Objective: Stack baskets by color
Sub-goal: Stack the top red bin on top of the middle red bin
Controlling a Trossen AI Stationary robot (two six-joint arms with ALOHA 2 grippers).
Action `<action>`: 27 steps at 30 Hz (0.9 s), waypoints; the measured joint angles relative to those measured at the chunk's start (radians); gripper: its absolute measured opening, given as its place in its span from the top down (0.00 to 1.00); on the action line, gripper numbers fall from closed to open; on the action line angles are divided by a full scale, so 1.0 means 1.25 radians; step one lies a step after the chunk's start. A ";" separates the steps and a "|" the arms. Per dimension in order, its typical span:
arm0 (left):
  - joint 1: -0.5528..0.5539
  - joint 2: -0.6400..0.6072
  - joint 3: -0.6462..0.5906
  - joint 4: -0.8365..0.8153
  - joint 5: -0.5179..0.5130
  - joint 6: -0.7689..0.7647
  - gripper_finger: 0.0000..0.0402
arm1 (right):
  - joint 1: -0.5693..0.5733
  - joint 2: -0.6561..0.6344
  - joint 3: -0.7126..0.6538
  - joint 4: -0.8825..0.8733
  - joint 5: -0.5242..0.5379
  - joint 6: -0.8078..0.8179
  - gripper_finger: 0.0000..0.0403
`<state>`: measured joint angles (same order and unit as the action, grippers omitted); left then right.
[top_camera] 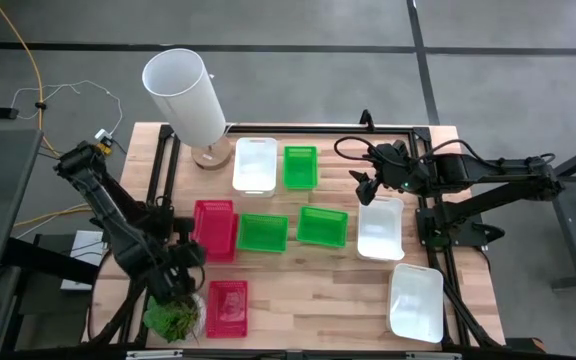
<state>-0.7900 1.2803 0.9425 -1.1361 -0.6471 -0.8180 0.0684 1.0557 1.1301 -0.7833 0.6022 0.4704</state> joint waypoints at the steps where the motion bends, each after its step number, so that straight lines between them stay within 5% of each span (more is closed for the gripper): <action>1: 0.005 -0.024 -0.017 0.012 -0.001 0.000 1.00 | 0.000 0.000 0.000 0.001 0.000 0.000 0.34; 9: 0.031 -0.121 -0.114 0.170 0.022 0.071 1.00 | 0.000 0.000 0.000 0.001 0.000 -0.004 0.34; 27: 0.029 0.091 -0.024 0.132 0.039 0.060 1.00 | 0.000 0.000 0.000 0.002 0.013 -0.004 0.34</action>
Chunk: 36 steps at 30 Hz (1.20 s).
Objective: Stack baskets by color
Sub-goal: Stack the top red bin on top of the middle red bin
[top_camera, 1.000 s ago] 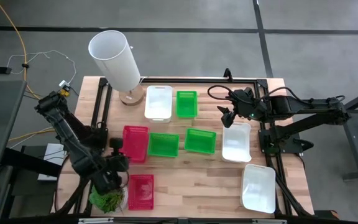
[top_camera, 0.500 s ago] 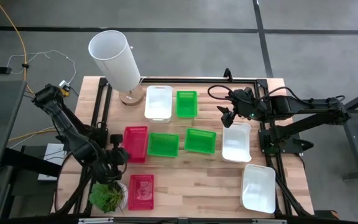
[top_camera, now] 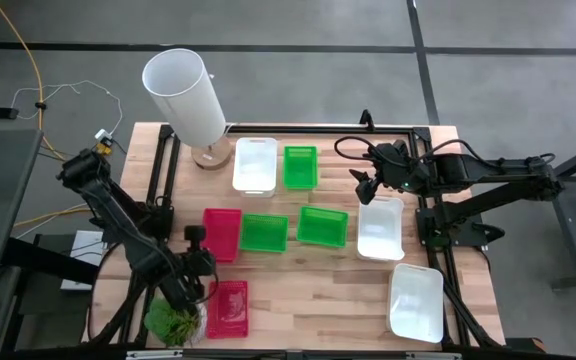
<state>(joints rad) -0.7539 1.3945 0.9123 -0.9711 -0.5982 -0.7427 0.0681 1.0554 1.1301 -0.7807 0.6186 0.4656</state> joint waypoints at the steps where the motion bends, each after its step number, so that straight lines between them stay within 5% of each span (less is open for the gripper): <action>1: 0.000 0.002 0.007 -0.017 0.002 -0.007 1.00 | 0.000 0.000 0.000 0.000 0.000 -0.001 0.34; 26: -0.026 0.016 0.022 -0.058 0.014 -0.080 0.99 | 0.000 0.000 0.000 0.000 0.000 -0.002 0.34; 36: -0.021 0.016 0.022 -0.058 0.002 -0.076 0.79 | 0.000 0.000 0.000 0.000 0.000 -0.002 0.34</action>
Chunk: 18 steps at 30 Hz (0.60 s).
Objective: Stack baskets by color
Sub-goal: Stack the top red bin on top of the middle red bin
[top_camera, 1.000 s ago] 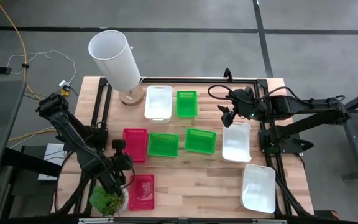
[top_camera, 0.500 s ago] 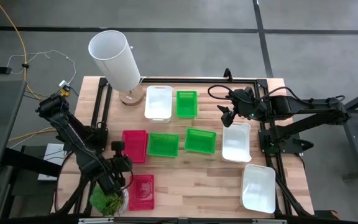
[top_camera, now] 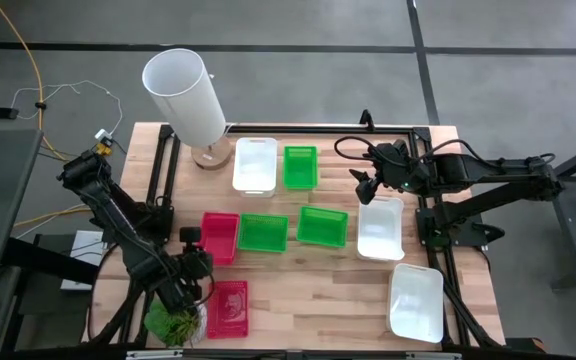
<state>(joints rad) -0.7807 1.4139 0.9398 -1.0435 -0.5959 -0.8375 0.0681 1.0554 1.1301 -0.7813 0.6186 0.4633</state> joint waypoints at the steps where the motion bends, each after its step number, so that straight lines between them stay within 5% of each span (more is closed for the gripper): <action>1: 0.000 0.000 0.000 0.000 -0.004 0.000 0.77 | 0.000 0.000 0.000 0.000 0.000 0.001 0.34; 10: 0.001 0.000 0.008 -0.008 -0.006 0.015 0.58 | 0.000 0.000 0.000 0.000 0.000 0.005 0.34; 18: 0.001 0.000 0.130 -0.077 -0.027 0.080 0.56 | 0.000 0.004 0.000 0.000 0.017 0.006 0.34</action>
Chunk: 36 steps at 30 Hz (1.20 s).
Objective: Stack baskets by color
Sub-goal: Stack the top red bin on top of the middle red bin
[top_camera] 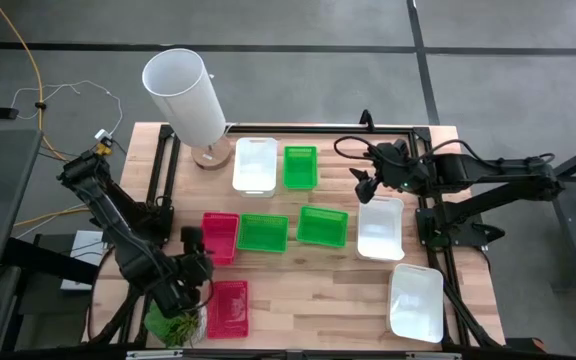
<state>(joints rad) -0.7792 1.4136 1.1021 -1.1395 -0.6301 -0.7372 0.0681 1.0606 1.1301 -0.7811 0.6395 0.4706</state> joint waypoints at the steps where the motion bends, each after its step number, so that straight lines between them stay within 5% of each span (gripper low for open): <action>1: 0.000 0.000 0.010 -0.009 -0.008 -0.001 0.56 | 0.000 0.002 0.000 0.000 -0.001 0.000 0.34; 5: 0.008 0.000 0.013 0.021 0.093 -0.009 0.61 | 0.000 0.020 0.000 0.000 -0.003 0.000 0.34; 11: 0.022 0.000 -0.074 0.149 0.203 -0.005 0.96 | 0.000 0.055 0.000 0.000 -0.002 -0.012 0.34; 18: 0.037 -0.002 -0.110 0.170 0.137 -0.007 0.99 | 0.000 0.068 0.000 0.000 -0.001 -0.022 0.34; 36: 0.099 -0.002 -0.162 0.185 0.175 -0.010 1.00 | 0.000 0.068 0.000 0.000 0.001 -0.020 0.34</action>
<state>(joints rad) -0.6548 1.4109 0.8993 -0.9079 -0.4117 -0.7495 0.0681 1.1454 1.1301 -0.7807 0.6407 0.4454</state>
